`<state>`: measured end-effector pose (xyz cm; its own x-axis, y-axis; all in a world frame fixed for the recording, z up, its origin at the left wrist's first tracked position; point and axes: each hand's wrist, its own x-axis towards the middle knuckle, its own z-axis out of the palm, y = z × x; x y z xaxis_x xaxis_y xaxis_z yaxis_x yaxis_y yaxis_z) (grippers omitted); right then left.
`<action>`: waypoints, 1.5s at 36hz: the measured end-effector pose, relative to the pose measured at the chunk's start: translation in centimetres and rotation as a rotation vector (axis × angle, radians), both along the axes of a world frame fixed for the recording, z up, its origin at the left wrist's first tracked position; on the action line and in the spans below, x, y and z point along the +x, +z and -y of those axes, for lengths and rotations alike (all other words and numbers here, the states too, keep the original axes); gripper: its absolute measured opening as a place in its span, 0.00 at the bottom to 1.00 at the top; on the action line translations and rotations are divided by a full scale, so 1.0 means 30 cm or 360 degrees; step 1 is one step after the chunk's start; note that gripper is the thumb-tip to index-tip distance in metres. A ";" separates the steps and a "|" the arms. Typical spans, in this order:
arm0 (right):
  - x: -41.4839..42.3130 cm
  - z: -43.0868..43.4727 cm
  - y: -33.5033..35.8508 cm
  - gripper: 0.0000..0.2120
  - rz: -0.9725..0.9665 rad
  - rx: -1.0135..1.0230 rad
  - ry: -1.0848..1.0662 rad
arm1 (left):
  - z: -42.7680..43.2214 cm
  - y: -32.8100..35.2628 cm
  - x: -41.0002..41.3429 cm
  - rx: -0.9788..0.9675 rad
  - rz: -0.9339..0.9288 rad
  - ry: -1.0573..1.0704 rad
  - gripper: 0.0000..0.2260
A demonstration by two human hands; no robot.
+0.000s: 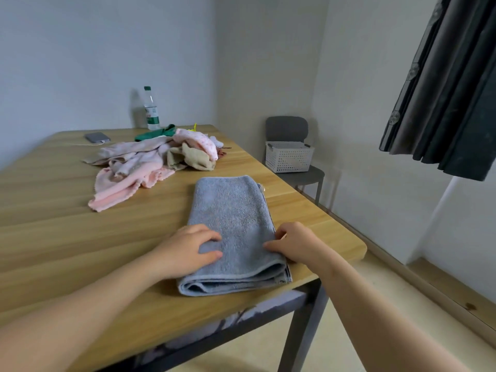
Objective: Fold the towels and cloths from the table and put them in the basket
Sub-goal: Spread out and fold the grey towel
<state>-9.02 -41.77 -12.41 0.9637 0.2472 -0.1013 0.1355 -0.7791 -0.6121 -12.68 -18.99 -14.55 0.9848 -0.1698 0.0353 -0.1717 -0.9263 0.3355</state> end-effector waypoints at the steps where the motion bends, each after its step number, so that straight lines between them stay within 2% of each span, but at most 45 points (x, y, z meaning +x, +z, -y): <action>1: -0.009 -0.004 0.007 0.18 -0.0006 0.0039 -0.0001 | -0.003 -0.002 -0.008 0.0096 -0.0068 -0.0009 0.49; 3: -0.024 -0.004 0.016 0.29 -0.0043 0.0171 0.0023 | 0.005 0.004 -0.031 0.0233 -0.0223 -0.0015 0.57; 5: -0.042 0.003 0.029 0.32 -0.0037 0.0313 0.0097 | 0.010 0.010 -0.055 0.0254 -0.0277 -0.0027 0.60; 9: -0.079 0.031 0.055 0.21 -0.0106 0.0557 0.0070 | -0.003 0.018 -0.108 0.0100 -0.0111 -0.0100 0.49; 11: -0.101 0.043 0.045 0.13 -0.0232 0.0462 0.0103 | -0.003 0.007 -0.119 0.0163 -0.0176 -0.0137 0.51; 13: -0.113 0.048 0.024 0.08 -0.0331 0.0317 0.0153 | -0.006 -0.010 -0.115 0.0077 -0.0222 -0.0150 0.50; 15: -0.105 0.047 0.011 0.07 -0.0296 0.0203 0.0148 | -0.017 -0.013 -0.085 -0.0349 -0.0142 -0.0086 0.41; 17: -0.080 0.041 0.008 0.15 -0.0154 0.0133 0.0094 | -0.019 -0.003 -0.048 -0.0717 0.0013 0.0036 0.20; 19: -0.057 0.030 0.012 0.22 -0.0032 0.0187 -0.0024 | -0.025 -0.007 0.000 -0.0680 0.0169 0.0246 0.06; 20: -0.045 0.023 0.014 0.23 -0.0024 0.0279 -0.0087 | -0.030 -0.014 0.029 -0.0643 0.0179 0.0397 0.05; 23: -0.003 -0.003 0.006 0.24 -0.0093 0.0513 -0.0205 | -0.045 -0.029 0.092 -0.0776 0.0054 0.0763 0.18; 26: 0.058 -0.029 -0.025 0.26 -0.0051 0.0373 -0.0285 | -0.055 -0.045 0.141 -0.0660 0.0056 0.0951 0.24; 30: 0.134 -0.059 -0.061 0.26 0.0121 -0.0045 -0.0378 | -0.036 -0.036 0.189 -0.0303 0.0030 0.0945 0.24; 35: 0.200 -0.118 -0.081 0.25 0.0245 -0.0307 -0.0408 | -0.055 -0.038 0.244 -0.0457 0.0132 0.0947 0.16; 38: 0.233 -0.133 -0.085 0.24 0.0225 -0.0346 -0.0410 | -0.077 -0.040 0.271 -0.0477 0.0126 0.1025 0.16; 41: 0.264 -0.134 -0.089 0.24 0.0198 -0.0329 -0.0428 | -0.125 -0.040 0.298 -0.0316 -0.0006 0.1054 0.18; 46: 0.270 -0.134 -0.100 0.22 0.0230 -0.0279 -0.0454 | -0.146 -0.012 0.306 -0.0297 -0.0217 0.0852 0.22; 49: 0.258 -0.125 -0.104 0.21 0.0260 -0.0142 -0.0445 | -0.125 -0.003 0.284 -0.0450 -0.0230 0.0757 0.18; 52: 0.249 -0.118 -0.102 0.27 0.0250 0.0002 -0.0420 | -0.098 0.001 0.255 -0.0936 -0.0147 0.0597 0.10; 54: 0.239 -0.114 -0.097 0.29 0.0260 0.0058 -0.0385 | -0.089 0.005 0.243 -0.1178 -0.0066 0.0541 0.09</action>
<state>-1.84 -38.34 -15.32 0.9979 0.0091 0.0646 0.0476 -0.7785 -0.6258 -5.40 -16.32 -14.41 0.9814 0.1915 -0.0162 0.1046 -0.4613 0.8811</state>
